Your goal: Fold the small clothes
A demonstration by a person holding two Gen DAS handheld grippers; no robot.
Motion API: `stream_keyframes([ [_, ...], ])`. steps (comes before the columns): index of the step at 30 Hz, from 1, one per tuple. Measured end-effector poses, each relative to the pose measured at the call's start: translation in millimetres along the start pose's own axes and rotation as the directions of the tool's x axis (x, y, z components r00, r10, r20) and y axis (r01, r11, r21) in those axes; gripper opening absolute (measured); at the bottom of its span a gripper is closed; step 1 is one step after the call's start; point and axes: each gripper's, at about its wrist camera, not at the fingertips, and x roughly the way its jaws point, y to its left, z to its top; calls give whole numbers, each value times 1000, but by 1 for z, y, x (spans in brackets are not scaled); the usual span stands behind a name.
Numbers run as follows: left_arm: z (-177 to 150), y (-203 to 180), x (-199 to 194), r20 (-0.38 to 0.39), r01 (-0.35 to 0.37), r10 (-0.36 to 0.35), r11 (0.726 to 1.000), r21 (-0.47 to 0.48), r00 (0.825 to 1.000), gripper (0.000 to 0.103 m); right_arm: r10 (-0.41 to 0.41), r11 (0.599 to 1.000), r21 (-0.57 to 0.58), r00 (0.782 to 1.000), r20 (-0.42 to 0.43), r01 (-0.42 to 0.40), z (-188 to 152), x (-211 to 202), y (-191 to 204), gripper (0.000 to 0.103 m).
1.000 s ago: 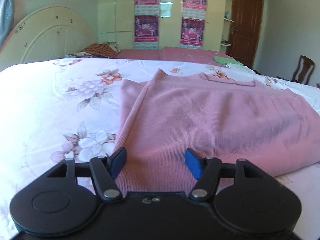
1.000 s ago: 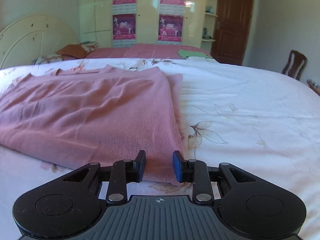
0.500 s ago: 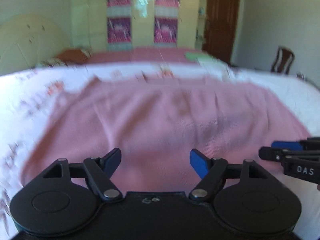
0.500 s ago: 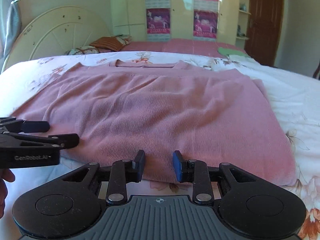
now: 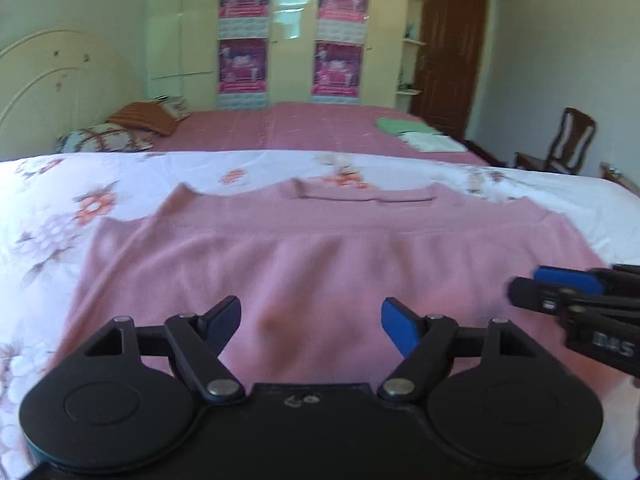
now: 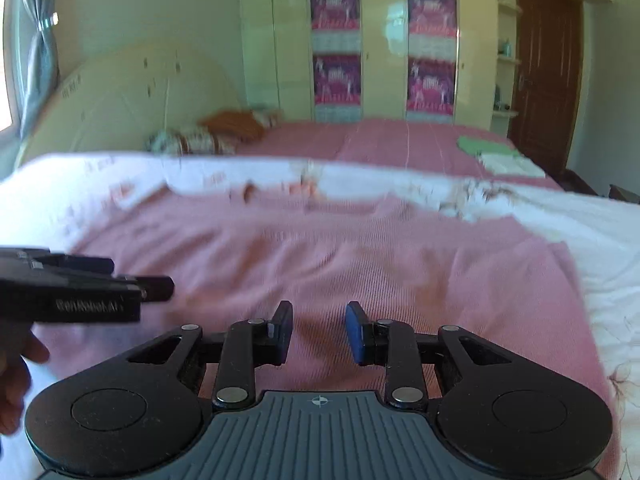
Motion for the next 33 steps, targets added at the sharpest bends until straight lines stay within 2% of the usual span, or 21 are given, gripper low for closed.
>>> stream_keyframes([
  [2, -1, -15, 13, -23, 26, -25, 999, 43, 999, 76, 1, 1000, -3, 1000, 5, -1, 1, 4, 0, 29],
  [4, -5, -25, 25, -53, 11, -5, 995, 96, 999, 78, -27, 999, -45, 997, -73, 24, 1, 25, 4, 29],
  [6, 3, -21, 21, -59, 8, -3, 997, 78, 998, 77, -47, 996, -85, 995, -92, 39, 0, 33, 5, 29],
  [8, 7, -12, 10, 11, -1, 0, 999, 34, 1000, 77, -33, 997, -69, 996, -80, 27, 7, 24, 3, 29],
  [9, 7, -8, 12, -2, -10, 10, 999, 35, 1000, 77, -34, 998, -58, 999, -37, 32, 9, 17, 0, 29],
  [10, 5, -6, 21, -62, -30, 33, 999, 44, 998, 79, -40, 998, -55, 999, -15, 39, 8, 14, -2, 29],
  [11, 1, -2, 28, -90, -20, 23, 999, 36, 996, 80, -57, 997, -55, 998, -35, 55, 6, 18, -5, 29],
  [12, 0, 5, 28, -76, 1, 0, 1000, 9, 997, 81, -78, 996, -57, 992, -95, 73, 2, 28, -9, 29],
  [15, 5, 11, 12, -36, -36, 36, 999, -5, 999, 77, -54, 998, -38, 993, -107, 50, 3, 29, -14, 29],
  [18, -3, 28, -16, 51, -74, 75, 997, -37, 996, 78, -43, 999, -8, 999, -27, 42, 9, 6, -15, 29],
  [20, -13, 43, -26, 65, -117, 121, 991, -70, 991, 79, -58, 998, -17, 998, -1, 58, 4, -7, -16, 29],
  [21, -19, 53, -27, 45, -129, 133, 988, -87, 990, 79, -70, 997, -24, 997, -12, 70, 0, -8, -20, 29],
  [22, -25, 60, -21, -16, -151, 150, 984, -91, 988, 79, -79, 997, -28, 996, -50, 78, -5, -4, -23, 29],
  [23, -30, 67, -14, -69, -162, 156, 982, -95, 985, 80, -95, 995, -31, 988, -121, 92, -11, 5, -27, 29],
  [24, -32, 72, -20, -31, -144, 142, 984, -105, 989, 80, -97, 995, -30, 983, -157, 93, -17, 11, -31, 29],
  [27, -31, 84, -49, 14, -165, 168, 976, -145, 986, 77, -92, 996, -1, 988, -124, 92, -15, -2, -32, 29],
  [29, -40, 92, -66, 34, -195, 203, 968, -155, 979, 79, -84, 996, 24, 995, -49, 85, -14, -25, -33, 29],
  [30, -44, 96, -65, 4, -208, 211, 967, -145, 978, 79, -83, 996, 23, 996, -29, 84, -15, -34, -33, 29],
  [31, -50, 102, -58, -67, -240, 234, 963, -119, 970, 80, -87, 996, 14, 996, -25, 88, -19, -39, -33, 29],
  [32, -55, 108, -52, -107, -245, 232, 962, -120, 967, 81, -98, 995, -2, 994, -50, 98, -25, -39, -34, 29],
  [33, -59, 116, -56, -78, -214, 203, 963, -162, 976, 81, -132, 991, -23, 985, -112, 130, -32, -31, -36, 29],
])
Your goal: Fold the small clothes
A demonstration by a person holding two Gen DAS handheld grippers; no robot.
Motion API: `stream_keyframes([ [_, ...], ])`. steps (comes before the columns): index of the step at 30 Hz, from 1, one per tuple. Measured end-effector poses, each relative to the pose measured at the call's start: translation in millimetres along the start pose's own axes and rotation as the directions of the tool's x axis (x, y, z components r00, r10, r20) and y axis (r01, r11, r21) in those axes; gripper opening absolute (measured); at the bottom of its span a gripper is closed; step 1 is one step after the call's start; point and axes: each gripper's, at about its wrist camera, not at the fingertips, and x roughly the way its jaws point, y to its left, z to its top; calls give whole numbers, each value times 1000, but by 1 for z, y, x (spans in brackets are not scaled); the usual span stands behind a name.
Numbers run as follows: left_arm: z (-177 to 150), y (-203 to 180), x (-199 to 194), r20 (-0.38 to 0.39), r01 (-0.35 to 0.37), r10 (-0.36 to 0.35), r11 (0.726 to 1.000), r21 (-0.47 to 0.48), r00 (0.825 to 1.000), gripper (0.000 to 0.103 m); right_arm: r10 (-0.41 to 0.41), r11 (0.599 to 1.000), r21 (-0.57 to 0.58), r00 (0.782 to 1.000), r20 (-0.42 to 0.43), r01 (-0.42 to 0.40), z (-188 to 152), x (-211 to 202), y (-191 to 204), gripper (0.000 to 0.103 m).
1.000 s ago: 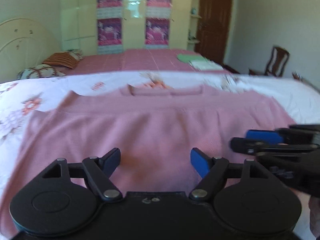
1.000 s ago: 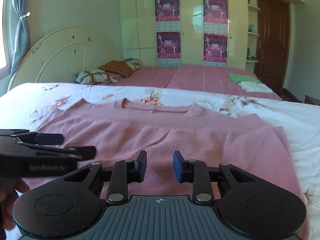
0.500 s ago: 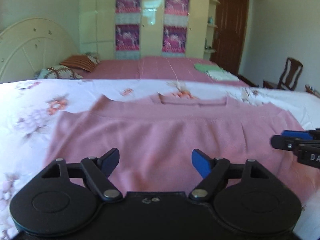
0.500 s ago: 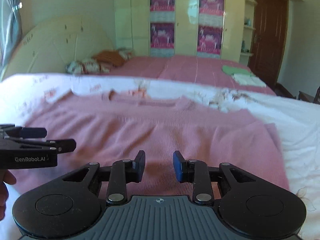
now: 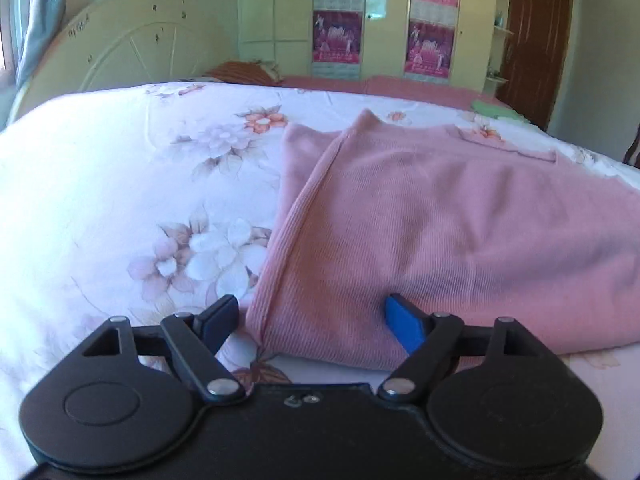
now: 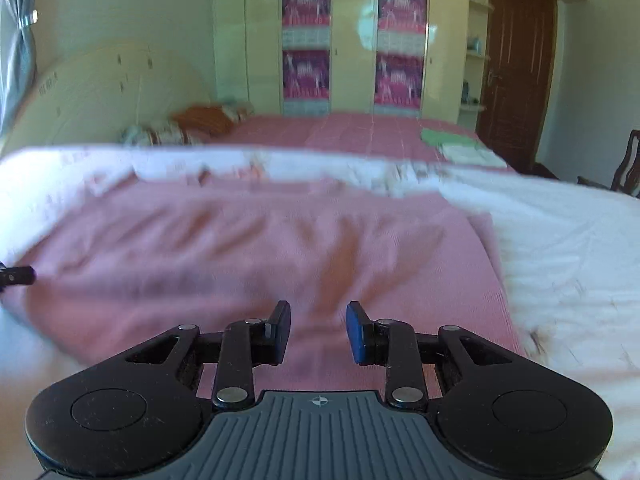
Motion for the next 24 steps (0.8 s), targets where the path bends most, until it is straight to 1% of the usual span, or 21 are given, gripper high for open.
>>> stream_keyframes([
  [1, 1, 5, -1, -5, 5, -5, 1000, -17, 1000, 81, -31, 999, -10, 998, -57, 30, -7, 10, -2, 29],
  [2, 3, 6, -4, -12, -9, 9, 1000, -13, 1000, 81, -19, 1000, -3, 999, -33, 19, -10, 7, -4, 29],
  [3, 5, 7, -7, -16, -25, 25, 1000, -13, 1000, 80, -19, 1000, 4, 999, -46, 19, -9, 5, -5, 29],
  [4, 4, 11, -13, -12, -27, 26, 999, -29, 1000, 78, -19, 1000, 15, 998, -54, 20, -6, 0, -5, 29],
  [6, 1, 21, -26, -13, -8, 7, 996, -84, 1000, 77, -20, 999, 43, 1000, -21, 21, -4, -12, -8, 29],
  [7, -3, 26, -33, -16, 4, -6, 992, -126, 1000, 77, -17, 999, 51, 1000, -12, 18, -4, -18, -9, 29],
  [9, -9, 34, -46, -25, 41, -47, 977, -208, 999, 76, -12, 998, 65, 1000, 2, 12, -4, -29, -9, 29],
  [10, -13, 39, -49, -33, 74, -86, 960, -271, 996, 75, -9, 998, 70, 1000, 11, 8, -3, -36, -9, 29],
  [11, -17, 43, -50, -41, 122, -144, 932, -343, 989, 75, -5, 997, 73, 1000, 19, 4, -3, -41, -8, 29],
  [12, -21, 47, -49, -45, 159, -195, 895, -416, 980, 73, 2, 997, 76, 1000, 23, -4, -3, -45, -7, 29],
  [13, -26, 50, -42, -34, 194, -244, 840, -507, 969, 73, 12, 997, 80, 1000, 26, -14, -2, -49, -6, 29],
  [14, -29, 53, -40, -7, 209, -256, 802, -560, 967, 73, 21, 996, 83, 999, 30, -23, -1, -52, -4, 29],
  [15, -29, 54, -36, 16, 218, -262, 769, -601, 965, 73, 31, 996, 86, 999, 36, -34, 1, -54, 1, 29],
  [17, -30, 57, -25, 61, 231, -262, 688, -688, 963, 73, 56, 994, 96, 997, 47, -61, 5, -53, 8, 29],
  [19, -27, 58, -16, 87, 241, -264, 634, -734, 961, 73, 83, 989, 114, 995, 57, -89, 11, -49, 15, 29],
  [20, -24, 58, -12, 95, 242, -259, 626, -742, 961, 73, 108, 985, 127, 992, 64, -115, 14, -47, 18, 29],
  [23, -16, 55, 2, 127, 256, -246, 618, -744, 961, 72, 175, 969, 161, 982, 74, -185, 23, -33, 25, 29],
  [24, -14, 55, 7, 139, 264, -244, 620, -739, 960, 72, 194, 966, 162, 978, 76, -204, 27, -27, 28, 24],
])
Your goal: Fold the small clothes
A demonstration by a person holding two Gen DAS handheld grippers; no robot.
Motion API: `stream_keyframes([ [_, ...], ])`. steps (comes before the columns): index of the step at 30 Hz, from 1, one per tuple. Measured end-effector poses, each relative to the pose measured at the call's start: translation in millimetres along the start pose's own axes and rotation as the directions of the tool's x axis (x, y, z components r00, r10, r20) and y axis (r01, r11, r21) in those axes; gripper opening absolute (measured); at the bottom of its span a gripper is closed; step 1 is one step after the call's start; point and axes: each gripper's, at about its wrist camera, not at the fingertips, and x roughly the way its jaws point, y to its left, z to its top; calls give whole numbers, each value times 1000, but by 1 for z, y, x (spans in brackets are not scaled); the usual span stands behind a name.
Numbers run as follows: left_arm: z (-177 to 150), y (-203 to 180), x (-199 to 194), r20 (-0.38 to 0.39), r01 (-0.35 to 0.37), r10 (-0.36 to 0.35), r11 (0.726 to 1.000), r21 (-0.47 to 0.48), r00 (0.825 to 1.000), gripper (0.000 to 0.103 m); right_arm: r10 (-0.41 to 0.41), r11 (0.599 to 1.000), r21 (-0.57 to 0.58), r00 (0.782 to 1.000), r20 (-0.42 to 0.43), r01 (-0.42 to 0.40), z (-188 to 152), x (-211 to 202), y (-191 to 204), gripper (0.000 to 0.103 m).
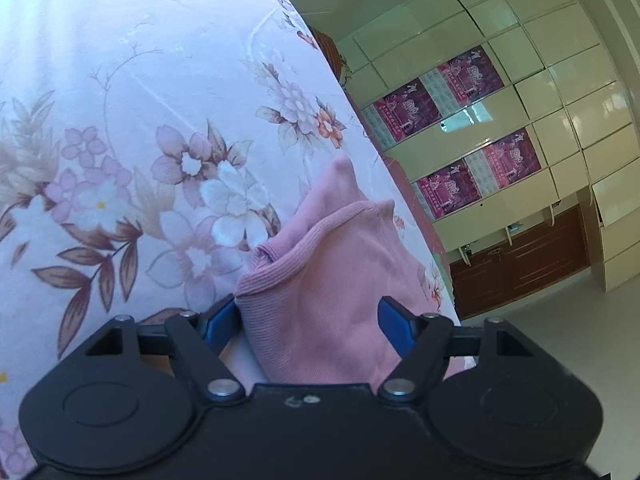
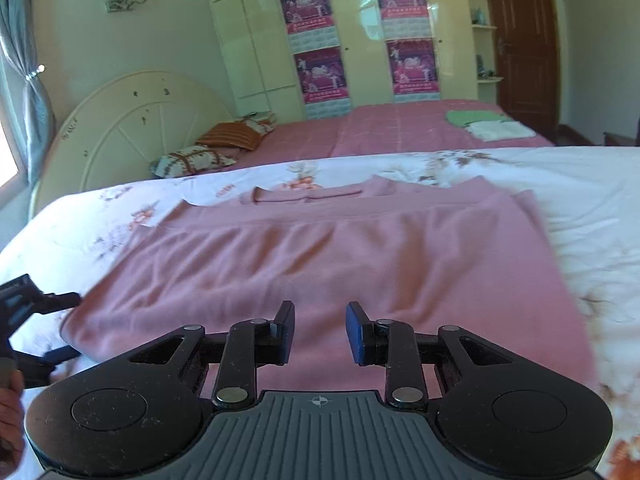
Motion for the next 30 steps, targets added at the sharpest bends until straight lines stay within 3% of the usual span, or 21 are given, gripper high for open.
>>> stream_keyframes([
  [1, 2, -3, 5, 5, -9, 9, 1000, 24, 1000, 55, 16, 1000, -1, 1000, -3, -16, 3, 9, 3, 11],
  [3, 5, 0, 25, -64, -22, 23, 1000, 22, 998, 14, 35, 999, 1, 999, -21, -35, 8, 26, 9, 8],
  [5, 8, 0, 25, -58, 2, -1, 1000, 14, 998, 12, 64, 998, -12, 998, -26, -65, 12, 41, 19, 8],
  [7, 11, -8, 5, -6, 104, -104, 994, 40, 995, 12, 65, 997, -36, 997, -33, -66, 16, 50, 29, 7],
  [9, 11, -7, -9, 26, 156, -158, 985, 67, 987, 12, 73, 997, -36, 997, -18, -74, 20, 53, 35, 6],
  [11, 10, 4, 1, -2, 148, -148, 986, 75, 989, 13, 44, 996, -71, 999, -16, -45, 16, 66, 38, 6],
  [13, 8, 14, 15, -68, 105, -101, 993, 47, 993, 16, -18, 996, -84, 995, -103, 10, 5, 95, 34, 5],
  [19, 10, 16, 23, -82, 121, -120, 993, 3, 989, 35, -47, 997, -60, 995, -83, 42, 15, 81, 38, 5],
  [22, 14, 15, 31, -100, 78, -77, 997, 10, 992, 15, -62, 997, -61, 992, -107, 56, 12, 81, 44, 5],
  [24, 18, 15, 26, -79, 102, -103, 995, -13, 992, 14, -94, 994, -71, 984, -149, 84, 9, 87, 46, 5],
  [28, 20, 13, 21, -76, 103, -99, 994, 43, 992, 14, -81, 996, -43, 994, -76, 78, 15, 70, 49, 5],
  [30, 19, 19, 25, -101, 85, -81, 996, 39, 992, 15, -86, 996, -51, 988, -130, 80, 11, 81, 48, 5],
])
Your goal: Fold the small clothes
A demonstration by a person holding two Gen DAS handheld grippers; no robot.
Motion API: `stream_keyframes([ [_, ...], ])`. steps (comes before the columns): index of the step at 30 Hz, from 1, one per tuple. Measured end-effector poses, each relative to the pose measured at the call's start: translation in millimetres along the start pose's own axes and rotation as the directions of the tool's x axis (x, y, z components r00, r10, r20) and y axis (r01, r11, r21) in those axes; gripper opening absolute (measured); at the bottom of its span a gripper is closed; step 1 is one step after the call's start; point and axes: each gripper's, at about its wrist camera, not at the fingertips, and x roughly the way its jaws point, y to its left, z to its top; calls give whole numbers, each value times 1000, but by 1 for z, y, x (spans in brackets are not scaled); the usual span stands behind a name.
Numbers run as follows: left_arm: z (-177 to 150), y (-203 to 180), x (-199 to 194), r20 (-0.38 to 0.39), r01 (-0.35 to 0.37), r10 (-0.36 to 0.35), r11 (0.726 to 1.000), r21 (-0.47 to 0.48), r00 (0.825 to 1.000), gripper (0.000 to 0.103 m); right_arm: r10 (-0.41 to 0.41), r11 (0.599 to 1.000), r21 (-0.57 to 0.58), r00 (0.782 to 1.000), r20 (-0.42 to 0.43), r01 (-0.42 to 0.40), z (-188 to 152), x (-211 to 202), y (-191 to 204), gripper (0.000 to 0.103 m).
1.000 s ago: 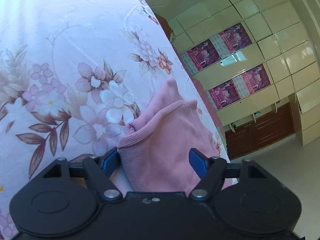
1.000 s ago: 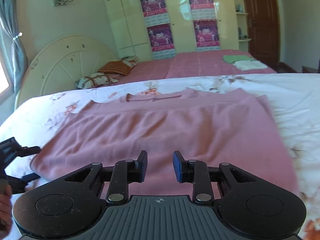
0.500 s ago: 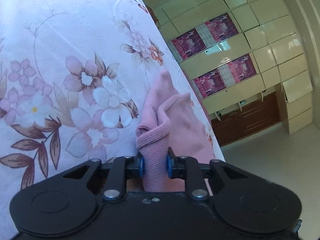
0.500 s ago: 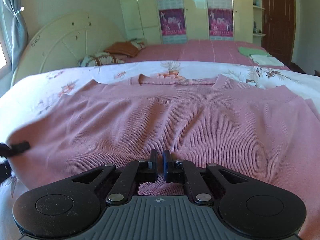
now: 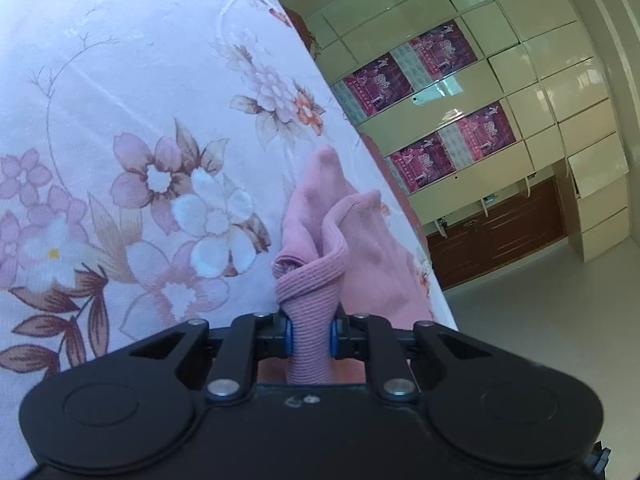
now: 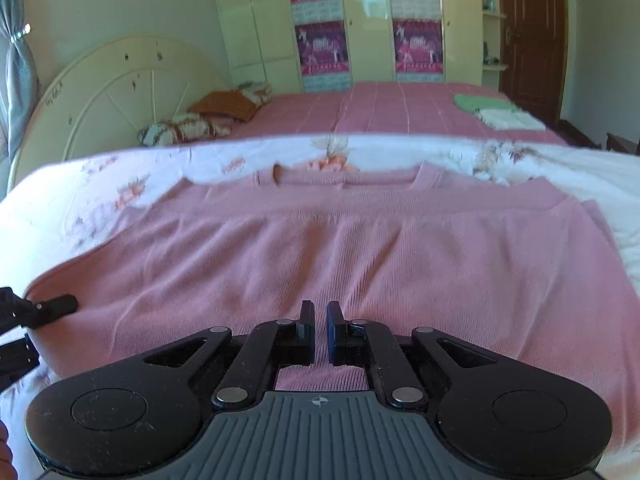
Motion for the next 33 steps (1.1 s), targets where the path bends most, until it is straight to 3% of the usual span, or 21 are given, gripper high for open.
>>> stream_keyframes([
  [2, 2, 3, -1, -11, 20, -20, 1000, -12, 1000, 15, -15, 1000, -18, 1000, -14, 15, -5, 9, 2, 5],
  [8, 4, -30, -12, 7, 38, -39, 991, 129, 999, 15, 21, 998, 55, 1000, -21, -20, -3, 9, -10, 5],
  [14, -3, -64, -18, 28, -15, 9, 979, 202, 1000, 14, 84, 993, 80, 996, -26, -81, -1, 8, -22, 5],
  [17, -10, -98, -24, 33, -7, -2, 960, 278, 999, 14, 131, 988, 90, 991, -37, -128, 2, 8, -30, 5],
  [20, -31, -149, -23, -7, 12, -11, 902, 431, 1000, 13, 172, 966, 192, 985, 13, -171, 5, -8, -56, 5],
  [24, -81, -216, -2, -73, 44, 1, 798, 601, 997, 11, 204, 917, 333, 975, 82, -220, 0, -37, -111, 5],
  [25, -100, -231, 7, -101, 69, -5, 766, 639, 995, 0, 206, 907, 354, 974, 97, -227, -1, -45, -128, 5],
  [29, -178, -277, 46, -232, 177, -3, 656, 733, 973, 0, 145, 883, 427, 979, 143, -193, -6, -75, -191, 5],
  [32, -239, -290, 83, -342, 233, 64, 613, 755, 937, 2, 99, 865, 474, 983, 157, -163, -12, -96, -236, 5],
  [33, -254, -291, 85, -332, 214, 96, 591, 778, 938, 8, 89, 862, 483, 984, 157, -155, -14, -101, -247, 5],
])
